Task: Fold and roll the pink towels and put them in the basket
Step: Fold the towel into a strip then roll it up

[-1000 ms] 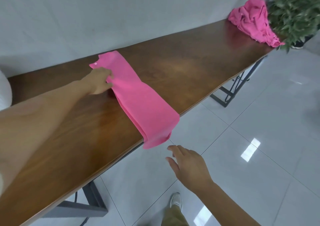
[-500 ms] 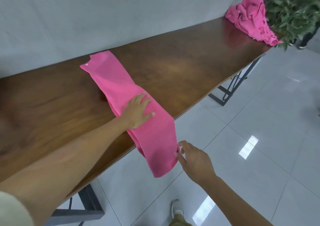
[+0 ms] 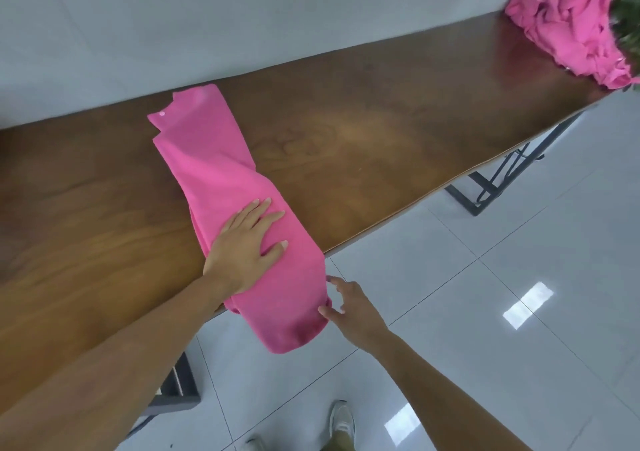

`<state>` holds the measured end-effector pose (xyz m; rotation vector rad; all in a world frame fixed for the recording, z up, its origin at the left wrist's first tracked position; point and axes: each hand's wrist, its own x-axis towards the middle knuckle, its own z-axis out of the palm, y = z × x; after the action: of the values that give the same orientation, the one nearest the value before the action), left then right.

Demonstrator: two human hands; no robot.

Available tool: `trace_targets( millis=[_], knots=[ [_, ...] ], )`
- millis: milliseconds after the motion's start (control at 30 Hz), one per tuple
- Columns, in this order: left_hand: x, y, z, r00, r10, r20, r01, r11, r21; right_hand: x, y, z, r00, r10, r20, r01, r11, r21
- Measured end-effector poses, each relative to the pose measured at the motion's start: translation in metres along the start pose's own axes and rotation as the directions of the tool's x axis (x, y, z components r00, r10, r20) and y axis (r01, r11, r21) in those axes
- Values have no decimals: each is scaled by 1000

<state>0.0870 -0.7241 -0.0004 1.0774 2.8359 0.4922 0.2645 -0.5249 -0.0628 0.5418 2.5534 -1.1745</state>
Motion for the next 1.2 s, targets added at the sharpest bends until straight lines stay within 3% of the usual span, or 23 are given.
trace_targets(
  millis=[200,333,533,700,833,933,1067,1200],
  knots=[
    [-1,4,-3,999,-38,18,38,999,-5,44,17,21,995,-67,74,66,998,16],
    [-1,5,-3,999,-49,15,49,999,-13,43,29,19,993,-6,117,2,1000,30],
    [-1,6,-3,999,-53,6,53,999,-13,44,69,20,988,50,144,-85,963,254],
    [-2,9,-4,998,-62,0,62,998,-8,35,90,25,963,178,203,-266,757,597],
    [-2,10,-6,998,-64,4,64,998,-1,26,96,31,946,206,250,-323,647,690],
    [-2,11,-7,997,-71,16,71,997,9,25,97,35,950,218,223,-312,701,642],
    [-2,12,-7,997,-72,24,72,997,21,24,99,38,974,160,160,-218,854,472],
    [-2,11,-7,998,-66,19,65,998,24,25,97,31,990,108,85,-133,910,392]
  ],
)
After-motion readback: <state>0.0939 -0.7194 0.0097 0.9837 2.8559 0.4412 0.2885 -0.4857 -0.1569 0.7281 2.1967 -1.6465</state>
